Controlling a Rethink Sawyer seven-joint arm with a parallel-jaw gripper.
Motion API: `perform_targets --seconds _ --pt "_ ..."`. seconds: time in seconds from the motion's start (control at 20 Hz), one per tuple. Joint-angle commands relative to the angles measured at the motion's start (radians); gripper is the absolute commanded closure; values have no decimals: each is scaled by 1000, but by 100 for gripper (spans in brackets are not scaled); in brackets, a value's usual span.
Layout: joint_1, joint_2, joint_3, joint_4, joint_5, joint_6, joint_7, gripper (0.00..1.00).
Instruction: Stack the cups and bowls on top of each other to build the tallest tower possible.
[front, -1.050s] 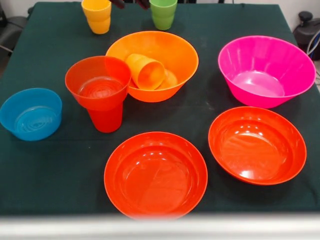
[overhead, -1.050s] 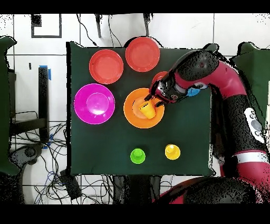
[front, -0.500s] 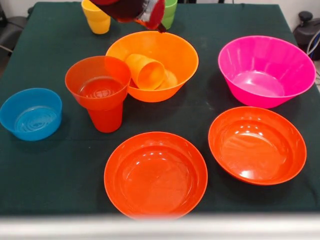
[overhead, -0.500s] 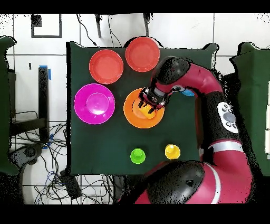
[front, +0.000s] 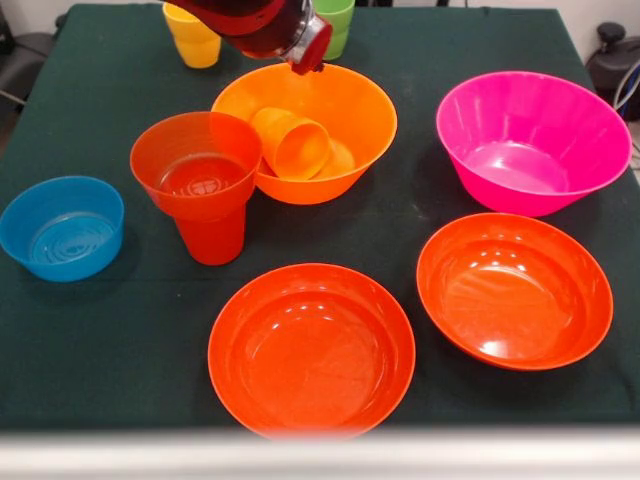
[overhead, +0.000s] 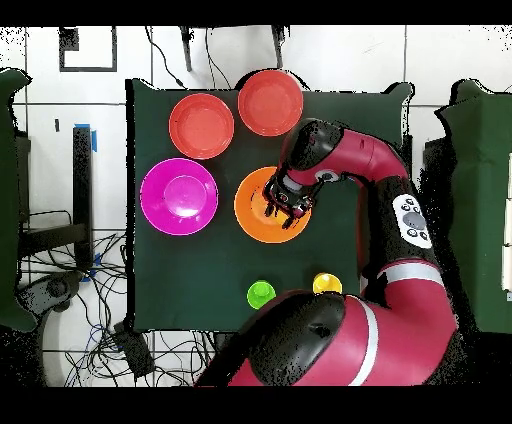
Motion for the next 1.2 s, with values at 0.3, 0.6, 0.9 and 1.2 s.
perform_targets --seconds 0.3,0.6,0.9,1.2 --pt "86 -31 -154 36 -66 -10 180 0" --pt "155 10 -239 -51 -131 -48 188 0" --pt "240 44 -330 -97 -197 -157 245 0" --pt "294 101 -404 -200 -224 -145 266 0"
